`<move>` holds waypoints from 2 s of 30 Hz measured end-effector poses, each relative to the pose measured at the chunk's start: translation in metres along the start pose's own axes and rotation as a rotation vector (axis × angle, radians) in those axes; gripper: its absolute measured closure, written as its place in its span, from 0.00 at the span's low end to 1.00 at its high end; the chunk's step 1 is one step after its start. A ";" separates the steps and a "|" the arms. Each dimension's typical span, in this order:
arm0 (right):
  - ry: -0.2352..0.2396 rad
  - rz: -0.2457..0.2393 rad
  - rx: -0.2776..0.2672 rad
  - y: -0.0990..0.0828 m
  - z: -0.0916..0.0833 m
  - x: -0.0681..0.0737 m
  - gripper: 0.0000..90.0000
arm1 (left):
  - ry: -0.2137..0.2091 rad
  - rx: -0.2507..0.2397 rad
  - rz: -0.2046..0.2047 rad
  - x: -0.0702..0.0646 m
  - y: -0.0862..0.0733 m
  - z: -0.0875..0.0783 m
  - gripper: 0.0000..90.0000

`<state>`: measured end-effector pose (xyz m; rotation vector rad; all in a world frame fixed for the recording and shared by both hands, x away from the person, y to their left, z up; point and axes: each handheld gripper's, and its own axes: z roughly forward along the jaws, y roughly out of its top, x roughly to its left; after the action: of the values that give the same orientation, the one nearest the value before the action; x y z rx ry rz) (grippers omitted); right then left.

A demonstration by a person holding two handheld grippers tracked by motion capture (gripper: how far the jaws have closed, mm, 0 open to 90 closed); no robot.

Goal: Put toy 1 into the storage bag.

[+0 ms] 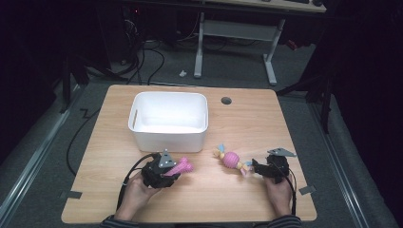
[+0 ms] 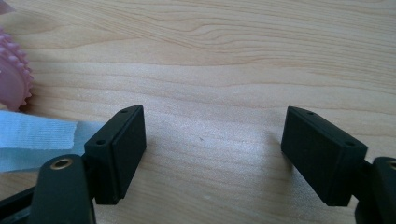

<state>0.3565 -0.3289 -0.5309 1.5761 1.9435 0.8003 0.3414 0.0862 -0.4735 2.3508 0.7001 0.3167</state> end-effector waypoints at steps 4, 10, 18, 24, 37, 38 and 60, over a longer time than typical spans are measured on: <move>0.001 0.000 0.000 0.000 0.000 0.000 0.25 | 0.027 -0.011 -0.023 0.004 -0.004 -0.012 0.66; 0.001 0.001 0.001 0.000 0.000 0.000 0.25 | 0.028 -0.033 -0.049 0.011 -0.009 -0.029 0.66; 0.001 -0.001 0.000 0.000 0.000 0.000 0.25 | 0.031 -0.055 -0.070 0.017 -0.011 -0.047 0.66; 0.005 -0.007 0.000 0.000 0.000 0.000 0.25 | 0.043 -0.072 -0.097 0.025 -0.013 -0.064 0.66; 0.007 -0.007 0.000 0.000 0.000 0.000 0.25 | 0.046 -0.128 -0.124 0.041 -0.002 -0.100 0.66; 0.007 -0.008 -0.001 0.000 0.000 0.000 0.25 | 0.045 -0.132 -0.124 0.042 -0.001 -0.102 0.66; 0.007 -0.006 0.000 0.000 0.000 0.000 0.25 | 0.050 -0.174 -0.134 0.066 0.023 -0.120 0.66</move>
<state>0.3564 -0.3285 -0.5309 1.5685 1.9523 0.8038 0.3584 0.1712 -0.3647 2.1269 0.8166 0.3630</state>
